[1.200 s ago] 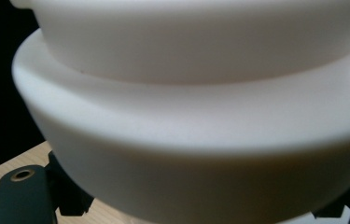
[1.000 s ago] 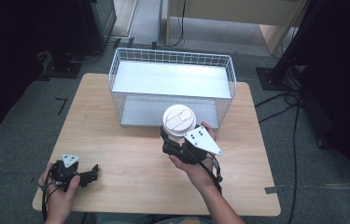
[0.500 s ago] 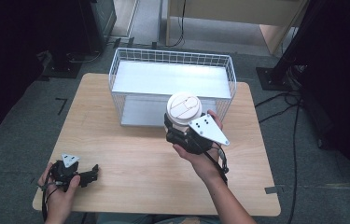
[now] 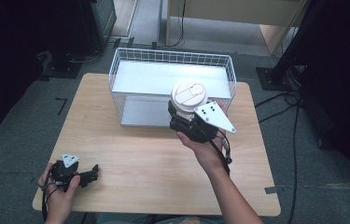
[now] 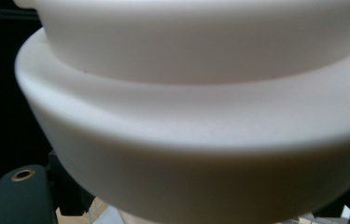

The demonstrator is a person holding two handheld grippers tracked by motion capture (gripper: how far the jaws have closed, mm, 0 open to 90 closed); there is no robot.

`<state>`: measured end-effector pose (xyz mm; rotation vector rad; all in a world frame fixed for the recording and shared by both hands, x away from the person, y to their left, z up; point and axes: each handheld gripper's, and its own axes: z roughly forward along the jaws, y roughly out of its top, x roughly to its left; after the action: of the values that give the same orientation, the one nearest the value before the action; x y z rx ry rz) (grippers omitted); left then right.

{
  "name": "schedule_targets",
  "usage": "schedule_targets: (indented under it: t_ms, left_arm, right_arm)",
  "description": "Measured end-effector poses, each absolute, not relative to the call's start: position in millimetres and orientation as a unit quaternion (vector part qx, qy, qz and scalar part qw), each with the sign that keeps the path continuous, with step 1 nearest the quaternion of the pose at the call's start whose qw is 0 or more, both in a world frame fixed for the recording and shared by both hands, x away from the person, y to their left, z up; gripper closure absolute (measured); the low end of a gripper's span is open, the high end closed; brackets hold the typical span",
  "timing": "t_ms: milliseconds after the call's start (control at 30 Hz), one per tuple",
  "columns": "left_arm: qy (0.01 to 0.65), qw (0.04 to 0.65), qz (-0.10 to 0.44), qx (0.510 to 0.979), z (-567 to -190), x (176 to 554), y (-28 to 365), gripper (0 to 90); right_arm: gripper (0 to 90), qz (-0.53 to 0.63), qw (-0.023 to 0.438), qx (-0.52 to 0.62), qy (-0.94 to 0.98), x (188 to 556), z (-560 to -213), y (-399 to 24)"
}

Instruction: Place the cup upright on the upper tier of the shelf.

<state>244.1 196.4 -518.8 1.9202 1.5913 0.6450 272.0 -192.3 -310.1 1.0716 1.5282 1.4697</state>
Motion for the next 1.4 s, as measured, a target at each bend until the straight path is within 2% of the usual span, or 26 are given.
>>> schedule_targets:
  t_ms: [833, 1400]
  left_arm:
    - [0.593, 0.279, 0.241, 0.716, -518.8, 244.1, 196.4, 0.2]
    - [0.593, 0.279, 0.241, 0.716, -518.8, 244.1, 196.3, 0.2]
  right_arm:
    - [16.2, 0.553, 0.412, 0.434, 0.579, 312.7, -283.1, -200.4]
    - [16.2, 0.534, 0.413, 0.47, 0.569, 351.4, -278.5, -205.5]
